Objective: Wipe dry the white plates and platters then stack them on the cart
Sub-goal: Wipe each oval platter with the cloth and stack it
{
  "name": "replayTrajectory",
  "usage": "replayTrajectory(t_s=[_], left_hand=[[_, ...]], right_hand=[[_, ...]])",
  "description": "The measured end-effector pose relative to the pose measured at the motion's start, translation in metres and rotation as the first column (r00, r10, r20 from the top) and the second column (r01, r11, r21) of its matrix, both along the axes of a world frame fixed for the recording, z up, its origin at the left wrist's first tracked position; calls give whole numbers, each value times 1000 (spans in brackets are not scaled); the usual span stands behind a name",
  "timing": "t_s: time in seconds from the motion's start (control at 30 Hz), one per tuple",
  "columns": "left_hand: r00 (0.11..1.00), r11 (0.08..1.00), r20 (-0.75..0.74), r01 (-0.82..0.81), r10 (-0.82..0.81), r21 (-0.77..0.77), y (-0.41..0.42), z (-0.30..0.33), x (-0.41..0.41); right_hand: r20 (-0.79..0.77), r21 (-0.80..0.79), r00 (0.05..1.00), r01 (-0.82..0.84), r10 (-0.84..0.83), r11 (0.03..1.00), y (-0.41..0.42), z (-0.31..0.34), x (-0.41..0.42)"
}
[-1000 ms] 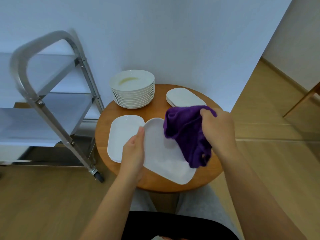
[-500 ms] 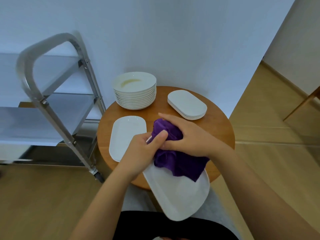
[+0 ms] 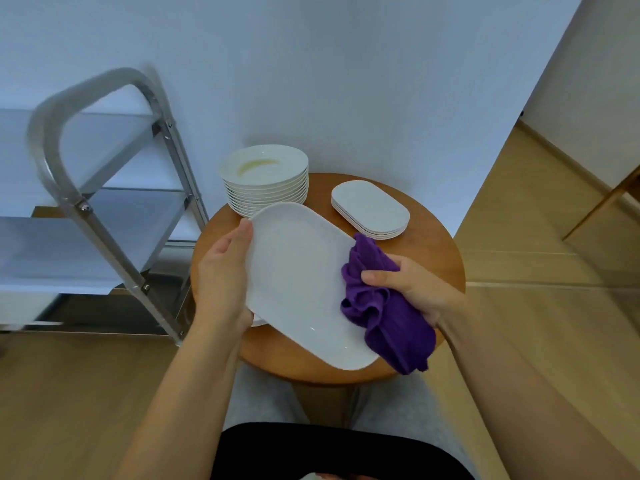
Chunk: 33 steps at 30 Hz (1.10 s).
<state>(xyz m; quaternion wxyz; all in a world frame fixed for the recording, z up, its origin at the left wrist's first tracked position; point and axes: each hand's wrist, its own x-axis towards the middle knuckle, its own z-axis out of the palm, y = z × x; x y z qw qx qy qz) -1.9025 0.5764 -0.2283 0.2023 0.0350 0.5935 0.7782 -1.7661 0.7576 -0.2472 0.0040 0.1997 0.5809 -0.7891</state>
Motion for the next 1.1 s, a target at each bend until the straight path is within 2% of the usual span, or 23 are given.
replayTrajectory(t_s=[0.1,0.23,0.37,0.47,0.57,0.63,0.73,0.8,0.87,0.9,0.97,1.1], left_hand=[[997,997,27,-70,69,45,3,0,1],[981,973,68,-189,181,135,16,-2,12],[953,943,112,-297,282,148,33,-11,33],[938,935,200,-316,283,160,45,-24,54],[941,966,287,-224,181,126,44,-47,74],[963,994,262,-86,64,73,32,-56,71],[980,993,175,105,-96,-46,14,-50,34],[935,932,181,333,-307,-141,11,-35,13],[856,818,187,516,-482,-254,16,-23,8],[843,792,179,537,-507,-290,19,-20,9],[874,817,119,483,-471,-316,23,-18,14],[942,927,0,329,-334,-178,29,-14,17]], right_hand=[[-72,-147,971,216,-228,965,-14,-7,5],[-91,-331,813,520,-576,787,-41,-20,0],[-65,-472,679,625,-731,622,-58,-23,-7],[-27,-555,623,641,-782,530,-67,-21,-16],[-32,-379,606,728,-795,571,-57,-14,-15],[-53,-224,624,754,-780,618,-40,-6,-8],[-86,-9,727,684,-682,730,-16,4,4],[-75,63,814,581,-576,812,-8,9,7],[-48,94,885,465,-463,880,-8,12,3],[-35,110,906,423,-422,899,-10,13,0],[-46,111,913,409,-406,906,-15,15,-5],[-143,30,881,460,-451,888,-23,11,-3]])
